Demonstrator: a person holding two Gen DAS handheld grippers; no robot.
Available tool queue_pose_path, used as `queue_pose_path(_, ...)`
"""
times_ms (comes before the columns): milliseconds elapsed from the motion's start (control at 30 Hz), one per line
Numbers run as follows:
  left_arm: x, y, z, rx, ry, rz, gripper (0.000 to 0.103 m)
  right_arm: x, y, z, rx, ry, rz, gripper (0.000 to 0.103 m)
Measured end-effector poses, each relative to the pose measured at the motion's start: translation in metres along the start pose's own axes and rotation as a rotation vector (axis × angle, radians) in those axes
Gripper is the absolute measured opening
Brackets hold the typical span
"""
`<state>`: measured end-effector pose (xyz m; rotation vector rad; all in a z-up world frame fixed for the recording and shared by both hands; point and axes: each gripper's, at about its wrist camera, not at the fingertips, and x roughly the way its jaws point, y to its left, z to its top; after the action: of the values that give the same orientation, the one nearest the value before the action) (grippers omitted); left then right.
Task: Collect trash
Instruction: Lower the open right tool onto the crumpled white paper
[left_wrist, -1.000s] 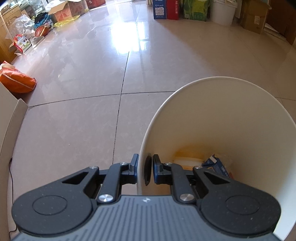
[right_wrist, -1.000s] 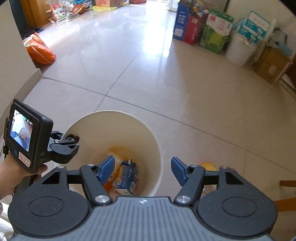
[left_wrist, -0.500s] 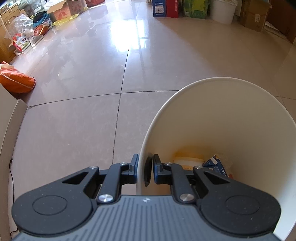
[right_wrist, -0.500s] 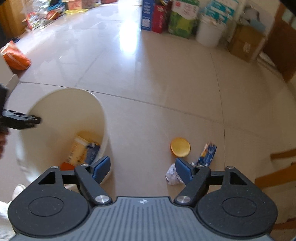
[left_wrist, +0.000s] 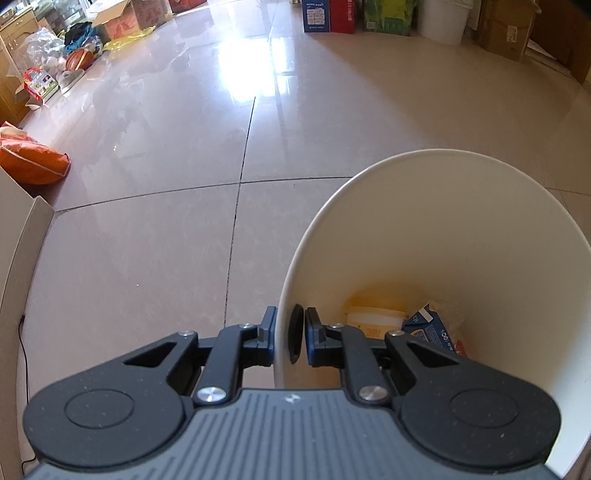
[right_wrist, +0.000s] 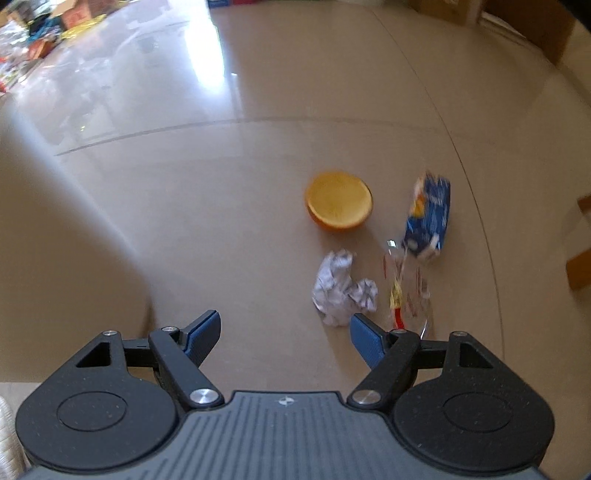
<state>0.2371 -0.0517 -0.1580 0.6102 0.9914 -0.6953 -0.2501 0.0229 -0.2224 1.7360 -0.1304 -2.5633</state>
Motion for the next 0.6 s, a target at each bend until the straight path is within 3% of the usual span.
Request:
queue_pose_path(67, 0.0, 0.0, 0.0, -0.002, 0.002, -0.004, 0.013, 0.018, -0.006, -0.007, 0.027, 0.011, -0.004, 0.082)
queue_pose_path(167, -0.001, 0.002, 0.0, -0.013, 0.009, -0.014, 0.013, 0.048, -0.015, -0.016, 0.088, 0.005, -0.028, 0.091)
queue_pose_path(367, -0.002, 0.004, 0.0, -0.019, 0.007, -0.005, 0.013, 0.1, -0.023, -0.031, 0.144, -0.006, -0.128, 0.091)
queue_pose_path(600, -0.004, -0.003, -0.002, -0.023, 0.005, 0.014, 0.013, 0.13, -0.03, -0.039, 0.228, -0.015, -0.163, 0.094)
